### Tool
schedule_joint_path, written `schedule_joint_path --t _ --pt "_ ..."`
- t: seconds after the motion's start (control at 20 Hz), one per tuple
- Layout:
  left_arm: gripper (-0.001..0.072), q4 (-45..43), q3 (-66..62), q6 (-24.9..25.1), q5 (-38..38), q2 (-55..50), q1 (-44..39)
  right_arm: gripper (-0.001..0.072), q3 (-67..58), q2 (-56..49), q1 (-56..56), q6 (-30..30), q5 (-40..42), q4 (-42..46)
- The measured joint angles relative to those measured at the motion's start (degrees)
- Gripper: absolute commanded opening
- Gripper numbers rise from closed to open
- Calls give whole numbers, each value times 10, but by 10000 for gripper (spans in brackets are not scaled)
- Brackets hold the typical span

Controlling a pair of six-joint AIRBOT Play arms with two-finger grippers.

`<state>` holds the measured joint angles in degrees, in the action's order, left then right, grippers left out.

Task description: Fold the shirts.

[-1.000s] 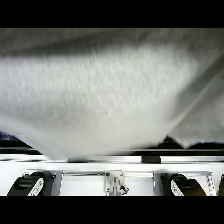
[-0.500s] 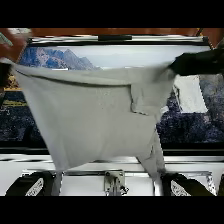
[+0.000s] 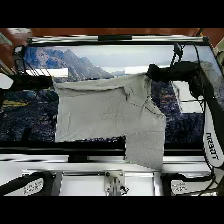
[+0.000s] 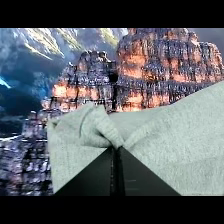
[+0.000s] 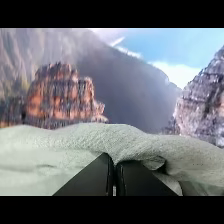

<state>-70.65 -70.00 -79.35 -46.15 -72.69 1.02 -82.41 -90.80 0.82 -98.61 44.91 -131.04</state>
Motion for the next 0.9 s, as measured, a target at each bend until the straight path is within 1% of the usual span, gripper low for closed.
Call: schedule_joint_path --t 0.05,0.1,0.15,0.2,0.25,0.3,0.4,0.45,0.55,0.65,0.75,0.8,0.9 --pt "38 8 0 -5 3 -19 0 73 1 -10 0 3 -8 -4" --pt "40 17 0 -11 5 -35 -1 155 2 -18 0 8 -10 -8" --pt "142 26 0 -18 3 -51 -2 476 2 -24 0 16 -10 -11" --pt "369 32 0 -26 -5 -62 -2 674 2 -28 0 21 -7 -14" --pt "575 40 -2 -34 -17 -70 0 674 0 -28 -2 24 4 -15" --pt "606 44 -6 -41 -34 -74 4 674 -6 -26 -6 25 21 -14" --pt "605 49 -25 -43 -97 -80 25 673 -24 -13 -24 28 74 5" --pt "603 51 -37 -41 -141 -82 42 673 -33 -3 -39 29 114 29" --pt "601 52 -46 -29 -234 -78 83 672 -46 22 -74 33 203 87" --pt "602 53 -25 -14 -312 -64 131 671 -48 46 -113 34 297 155" --pt "604 54 33 7 -357 -38 180 671 -32 73 -155 32 369 200" --pt "605 54 71 18 -367 -24 203 671 -18 87 -175 30 393 215" --pt "605 57 152 39 -365 0 241 670 12 111 -207 26 421 222"
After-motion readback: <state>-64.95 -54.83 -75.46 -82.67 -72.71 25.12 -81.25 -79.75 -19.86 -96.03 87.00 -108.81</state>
